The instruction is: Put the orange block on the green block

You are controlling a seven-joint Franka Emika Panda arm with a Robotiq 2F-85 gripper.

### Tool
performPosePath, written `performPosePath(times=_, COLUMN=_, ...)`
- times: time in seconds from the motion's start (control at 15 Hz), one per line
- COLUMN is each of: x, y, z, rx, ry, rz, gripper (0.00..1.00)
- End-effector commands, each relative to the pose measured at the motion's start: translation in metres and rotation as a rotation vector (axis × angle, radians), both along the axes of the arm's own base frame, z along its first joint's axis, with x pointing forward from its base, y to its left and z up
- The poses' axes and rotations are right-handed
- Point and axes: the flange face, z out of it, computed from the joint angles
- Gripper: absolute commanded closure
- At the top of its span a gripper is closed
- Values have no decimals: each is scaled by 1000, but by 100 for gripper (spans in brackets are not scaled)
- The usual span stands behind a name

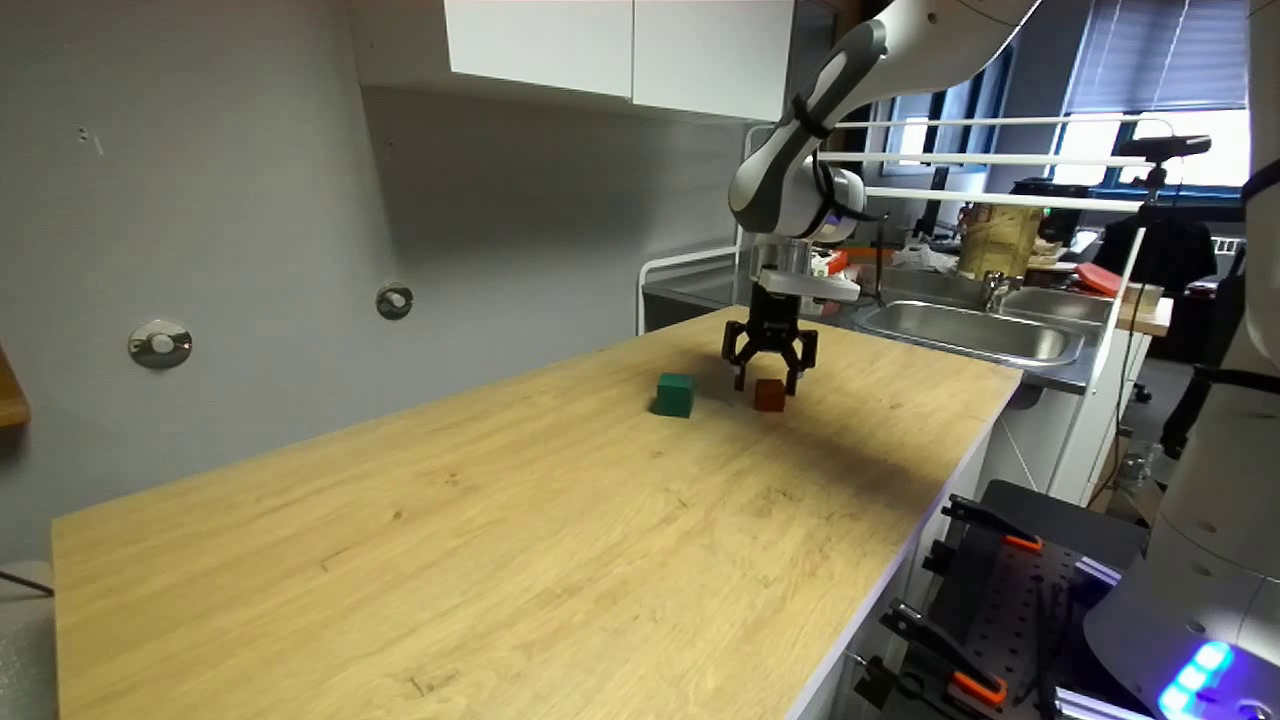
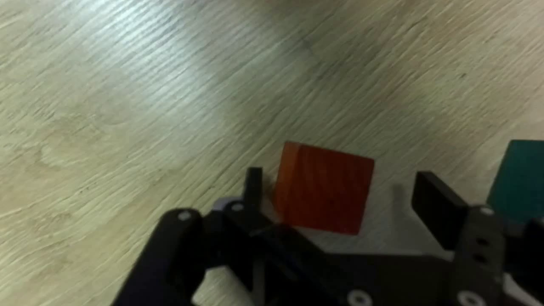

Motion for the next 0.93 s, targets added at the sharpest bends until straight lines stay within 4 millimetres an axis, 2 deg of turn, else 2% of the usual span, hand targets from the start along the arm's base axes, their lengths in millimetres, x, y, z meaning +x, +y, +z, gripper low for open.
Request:
performPosePath(times=0.0, x=14, y=-8, z=-8, rx=10, ry=45, rz=-38, gripper=41)
performPosePath(times=0.13, x=18, y=-9, z=-8, rx=6, ry=52, rz=-46, gripper=57)
performPosePath(times=0.33, x=25, y=-6, z=7, rx=-3, ry=44, rz=-48, gripper=80)
performPosePath(times=0.6, x=42, y=7, z=30, rx=-39, ry=19, rz=-21, gripper=81)
performPosePath(times=0.87, x=62, y=34, z=50, rx=-90, ry=8, rz=24, gripper=81)
